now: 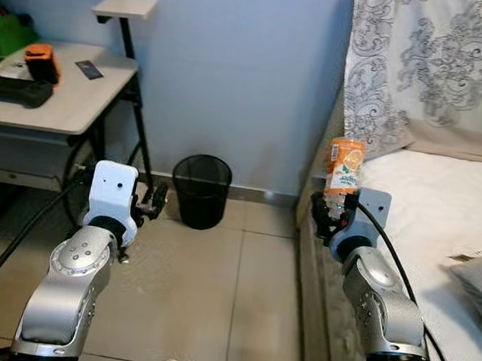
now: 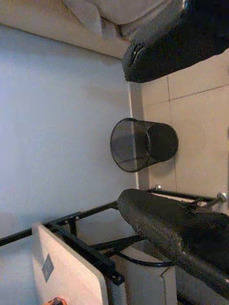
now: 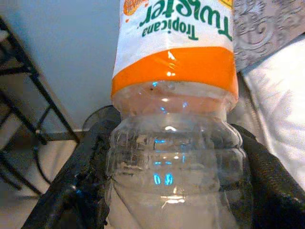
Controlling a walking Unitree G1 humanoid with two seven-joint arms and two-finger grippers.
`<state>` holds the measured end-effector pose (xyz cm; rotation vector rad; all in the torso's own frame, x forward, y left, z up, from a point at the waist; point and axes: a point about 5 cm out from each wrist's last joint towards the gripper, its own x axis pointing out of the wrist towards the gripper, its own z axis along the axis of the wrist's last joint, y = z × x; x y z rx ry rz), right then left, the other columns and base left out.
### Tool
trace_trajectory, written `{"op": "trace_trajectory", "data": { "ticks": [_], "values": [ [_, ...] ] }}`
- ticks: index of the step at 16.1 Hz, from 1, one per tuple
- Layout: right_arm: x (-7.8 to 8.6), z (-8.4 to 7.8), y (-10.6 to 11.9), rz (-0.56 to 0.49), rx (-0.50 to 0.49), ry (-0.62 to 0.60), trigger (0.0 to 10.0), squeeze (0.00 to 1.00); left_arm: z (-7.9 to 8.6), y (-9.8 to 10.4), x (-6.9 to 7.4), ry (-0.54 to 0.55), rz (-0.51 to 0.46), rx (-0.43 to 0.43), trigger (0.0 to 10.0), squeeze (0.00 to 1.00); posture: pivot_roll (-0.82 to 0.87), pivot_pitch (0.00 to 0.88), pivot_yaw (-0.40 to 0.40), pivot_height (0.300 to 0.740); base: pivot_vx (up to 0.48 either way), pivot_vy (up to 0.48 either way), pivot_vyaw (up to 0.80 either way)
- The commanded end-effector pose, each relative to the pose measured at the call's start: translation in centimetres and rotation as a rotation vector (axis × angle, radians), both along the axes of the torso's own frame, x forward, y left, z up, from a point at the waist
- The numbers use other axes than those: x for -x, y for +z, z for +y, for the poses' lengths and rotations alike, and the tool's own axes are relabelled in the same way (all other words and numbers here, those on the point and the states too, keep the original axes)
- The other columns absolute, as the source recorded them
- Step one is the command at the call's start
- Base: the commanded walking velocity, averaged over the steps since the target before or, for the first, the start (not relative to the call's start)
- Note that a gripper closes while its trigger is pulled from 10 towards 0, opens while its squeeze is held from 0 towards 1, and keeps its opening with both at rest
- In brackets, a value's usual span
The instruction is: Clean up the room
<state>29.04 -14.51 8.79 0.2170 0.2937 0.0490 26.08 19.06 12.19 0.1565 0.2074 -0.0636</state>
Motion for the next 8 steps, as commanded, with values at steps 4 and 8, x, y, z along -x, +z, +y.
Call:
{"op": "trace_trajectory", "data": {
  "ticks": [4, 8],
  "values": [
    [-0.5, 0.8, 0.7, -0.045, -0.017, 0.046, 10.0, 0.00, 0.2, 0.5, -0.6, -0.018, -0.019, -0.025, 10.0, 0.00, 0.06, 0.000, -0.022, 0.740, 0.075, 0.000, 0.00],
    [-0.6, 1.1, 0.6, -0.064, -0.028, 0.056, 10.0, 0.00, -0.2, 0.8, -0.8, -0.033, -0.026, -0.025, 10.0, 0.00, 0.07, 0.000, -0.017, 0.740, 0.348, 0.000, 0.00]
  ]
}}
